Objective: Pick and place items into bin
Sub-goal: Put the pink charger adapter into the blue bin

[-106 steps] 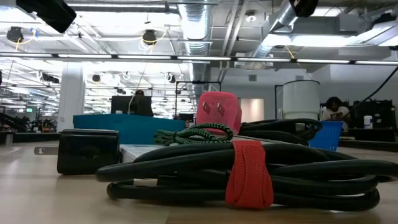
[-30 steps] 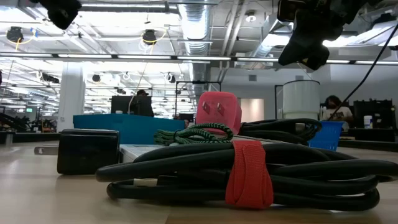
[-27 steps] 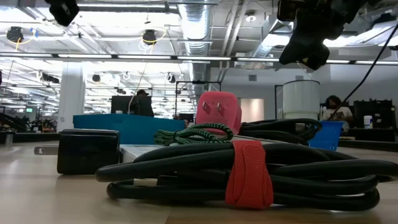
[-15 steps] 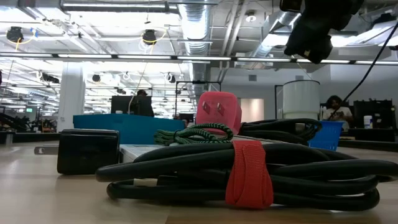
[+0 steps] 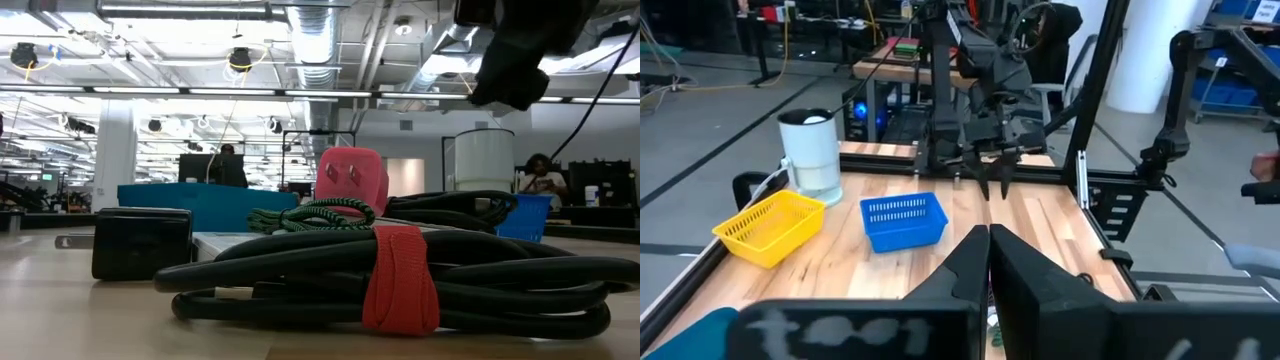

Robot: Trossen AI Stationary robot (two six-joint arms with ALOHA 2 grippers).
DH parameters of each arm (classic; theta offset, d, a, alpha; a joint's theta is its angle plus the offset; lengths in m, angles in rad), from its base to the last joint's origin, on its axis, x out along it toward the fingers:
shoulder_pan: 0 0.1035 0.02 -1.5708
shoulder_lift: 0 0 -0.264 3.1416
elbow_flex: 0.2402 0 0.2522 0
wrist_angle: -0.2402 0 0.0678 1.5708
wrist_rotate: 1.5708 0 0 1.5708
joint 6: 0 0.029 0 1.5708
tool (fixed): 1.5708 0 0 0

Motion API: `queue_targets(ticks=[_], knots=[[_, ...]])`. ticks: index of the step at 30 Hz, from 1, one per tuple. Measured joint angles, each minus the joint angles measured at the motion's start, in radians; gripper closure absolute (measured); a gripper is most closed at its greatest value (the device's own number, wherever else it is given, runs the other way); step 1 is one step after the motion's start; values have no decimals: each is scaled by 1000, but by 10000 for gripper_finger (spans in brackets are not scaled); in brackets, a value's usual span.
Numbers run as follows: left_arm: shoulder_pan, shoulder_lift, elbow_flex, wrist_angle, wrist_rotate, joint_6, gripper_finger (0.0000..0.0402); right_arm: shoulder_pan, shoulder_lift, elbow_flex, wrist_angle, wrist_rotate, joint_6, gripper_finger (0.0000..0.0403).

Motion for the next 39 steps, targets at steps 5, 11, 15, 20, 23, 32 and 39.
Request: queue_targets(ticks=[5, 11, 15, 20, 23, 32, 39], knots=[[0, 0, 0, 1, 0, 0, 401, -4, 79, 0, 18, -3, 18, 257], [0, 0, 0, 0, 1, -1, 401, -4, 125, 0, 84, -45, 47, 244], [0, 0, 0, 0, 1, -1, 401, -4, 140, 0, 110, -76, 82, 238], [0, 0, -1, 0, 1, 0, 401, -3, 150, 0, 142, -102, 121, 230], [0, 0, -1, 0, 1, 0, 401, -2, 150, 0, 138, -104, 125, 229], [0, 0, -1, 0, 1, 2, 401, -1, 150, 86, 58, -101, 98, 242], [0, 0, -1, -1, 1, 1, 401, -2, 181, 174, -82, -90, 96, 248]])
